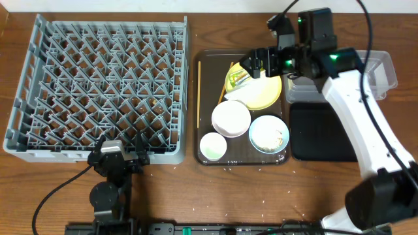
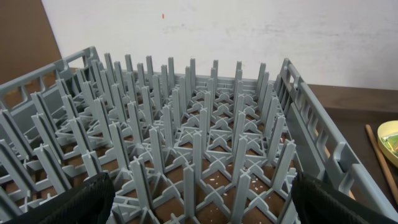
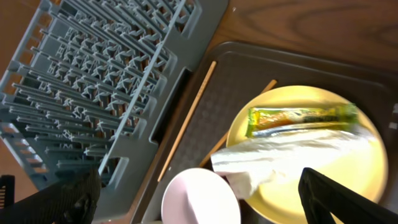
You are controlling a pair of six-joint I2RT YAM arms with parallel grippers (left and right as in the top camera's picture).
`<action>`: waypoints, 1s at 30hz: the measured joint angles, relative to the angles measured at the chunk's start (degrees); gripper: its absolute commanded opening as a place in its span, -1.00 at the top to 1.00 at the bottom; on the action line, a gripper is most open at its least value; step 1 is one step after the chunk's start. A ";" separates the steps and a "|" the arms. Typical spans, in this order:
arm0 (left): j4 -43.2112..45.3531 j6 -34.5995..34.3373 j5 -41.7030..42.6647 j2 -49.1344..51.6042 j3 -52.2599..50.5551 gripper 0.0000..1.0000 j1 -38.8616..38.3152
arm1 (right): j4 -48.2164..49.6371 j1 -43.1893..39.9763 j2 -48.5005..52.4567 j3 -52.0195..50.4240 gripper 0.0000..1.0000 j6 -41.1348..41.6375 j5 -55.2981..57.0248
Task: Sort waste into correct bins and load items into the dishwasher
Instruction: 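Reach right gripper to yellow plate and grasp wrapper and tissue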
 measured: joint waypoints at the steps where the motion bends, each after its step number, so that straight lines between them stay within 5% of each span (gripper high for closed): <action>1: 0.00 0.00 -0.02 0.00 0.00 -0.85 0.00 | 0.63 0.04 1.01 0.00 -0.82 0.79 -0.09; 12: 0.00 0.00 0.00 0.00 0.00 -0.84 0.00 | 0.59 8.87 13.03 0.13 -0.67 36.54 30.08; 21: 0.00 0.00 0.00 0.00 0.00 -0.85 0.00 | 4.79 11.82 22.97 0.15 -0.59 44.57 38.66; 26: 0.00 0.00 0.00 0.00 0.00 -0.84 0.00 | 7.04 11.50 25.40 0.15 -0.34 45.38 39.58; 30: 0.00 0.00 -0.02 0.00 0.00 -0.85 0.00 | 8.00 11.39 25.92 0.22 0.39 45.70 40.70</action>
